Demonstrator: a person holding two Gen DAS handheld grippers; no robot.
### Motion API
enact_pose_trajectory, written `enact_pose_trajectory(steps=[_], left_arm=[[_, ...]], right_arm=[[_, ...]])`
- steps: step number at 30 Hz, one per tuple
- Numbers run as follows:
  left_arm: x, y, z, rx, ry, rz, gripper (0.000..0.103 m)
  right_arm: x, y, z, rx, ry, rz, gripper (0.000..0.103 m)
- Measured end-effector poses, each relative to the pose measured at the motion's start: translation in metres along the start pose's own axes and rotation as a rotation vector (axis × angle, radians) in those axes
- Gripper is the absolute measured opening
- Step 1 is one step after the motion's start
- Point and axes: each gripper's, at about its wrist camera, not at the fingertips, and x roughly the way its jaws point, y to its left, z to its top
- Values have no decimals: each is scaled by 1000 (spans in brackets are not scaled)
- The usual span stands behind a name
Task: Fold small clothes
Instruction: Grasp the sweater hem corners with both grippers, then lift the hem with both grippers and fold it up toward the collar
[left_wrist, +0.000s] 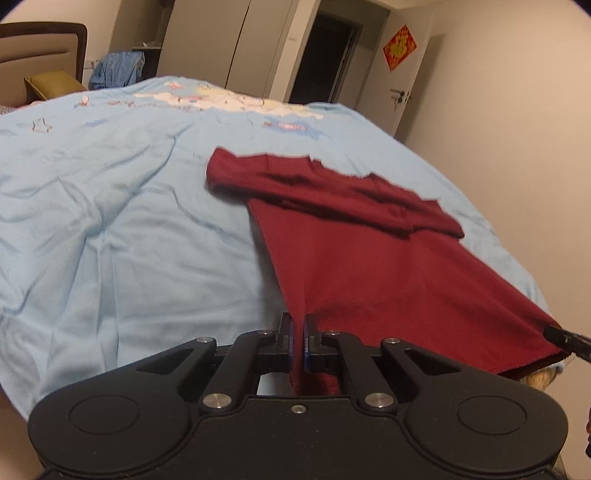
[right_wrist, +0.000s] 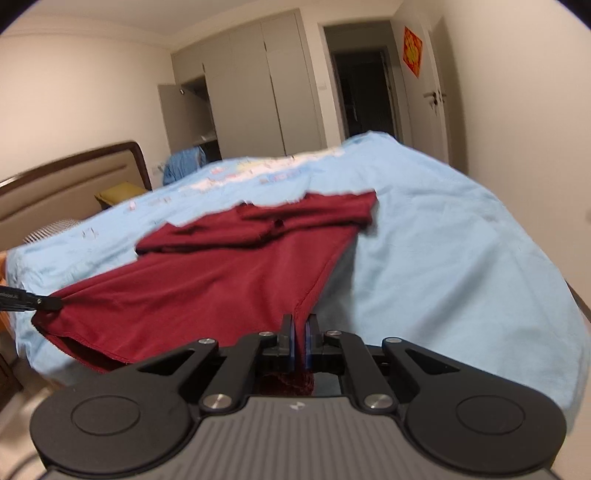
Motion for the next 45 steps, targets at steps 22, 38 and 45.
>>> enact_pose_trajectory(steps=[22,38,45], left_arm=[[5,-8,-27,73,48,-8,90],[19,-50,-29,229,4,-40,102],[19,-52,-30,255,-12,-49,102]], right_arm=[[2,25,-25,-360,43,-60,90],[35,88,-71,-1126,178,-127,94],[39,92,-78,-1191,132,-91,45]])
